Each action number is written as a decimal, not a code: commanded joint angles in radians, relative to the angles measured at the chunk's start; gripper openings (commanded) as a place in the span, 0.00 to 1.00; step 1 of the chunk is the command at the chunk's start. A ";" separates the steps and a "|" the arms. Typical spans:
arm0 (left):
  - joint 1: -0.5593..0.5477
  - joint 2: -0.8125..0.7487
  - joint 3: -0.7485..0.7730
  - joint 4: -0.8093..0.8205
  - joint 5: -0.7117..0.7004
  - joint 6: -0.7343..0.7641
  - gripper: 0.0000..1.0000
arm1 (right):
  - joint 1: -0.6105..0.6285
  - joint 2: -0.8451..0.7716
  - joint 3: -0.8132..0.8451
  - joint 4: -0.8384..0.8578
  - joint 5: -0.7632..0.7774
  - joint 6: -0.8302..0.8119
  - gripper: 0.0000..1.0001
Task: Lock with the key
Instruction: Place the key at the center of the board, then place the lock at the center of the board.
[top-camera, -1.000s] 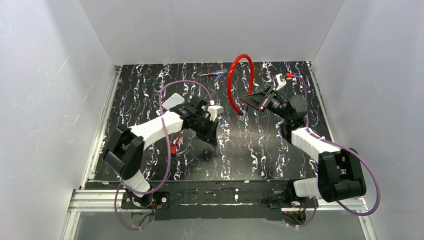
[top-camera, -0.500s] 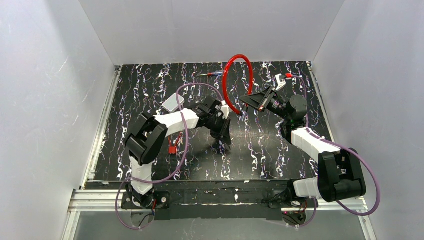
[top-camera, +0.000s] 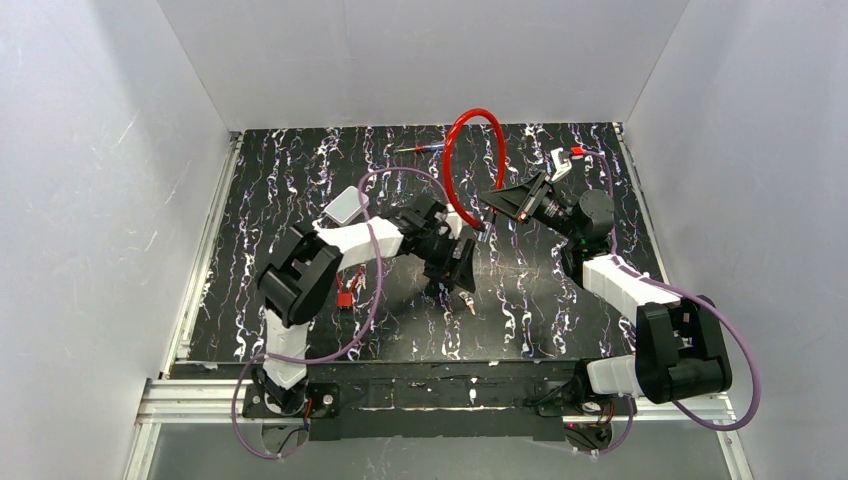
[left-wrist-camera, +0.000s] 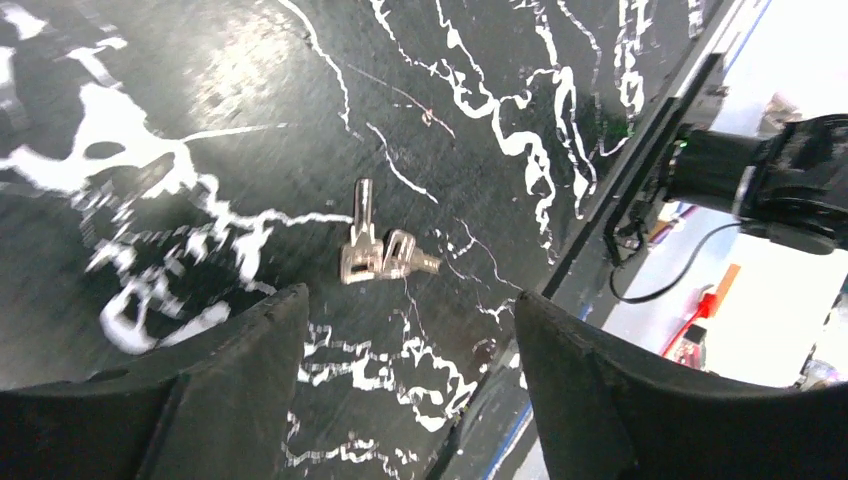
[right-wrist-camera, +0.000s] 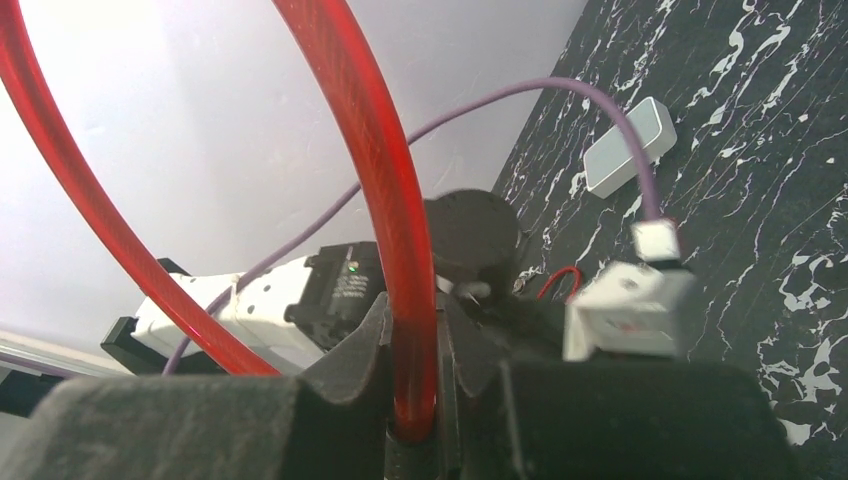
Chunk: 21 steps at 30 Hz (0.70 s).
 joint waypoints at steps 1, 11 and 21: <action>0.091 -0.225 -0.074 0.015 0.069 0.046 0.78 | -0.006 -0.011 0.016 0.089 0.010 0.011 0.01; 0.159 -0.653 -0.213 0.052 0.225 0.070 0.89 | -0.008 -0.006 0.017 -0.003 0.004 -0.025 0.01; 0.159 -0.745 -0.126 0.118 0.025 0.024 0.85 | -0.004 -0.033 0.003 -0.026 -0.007 -0.048 0.01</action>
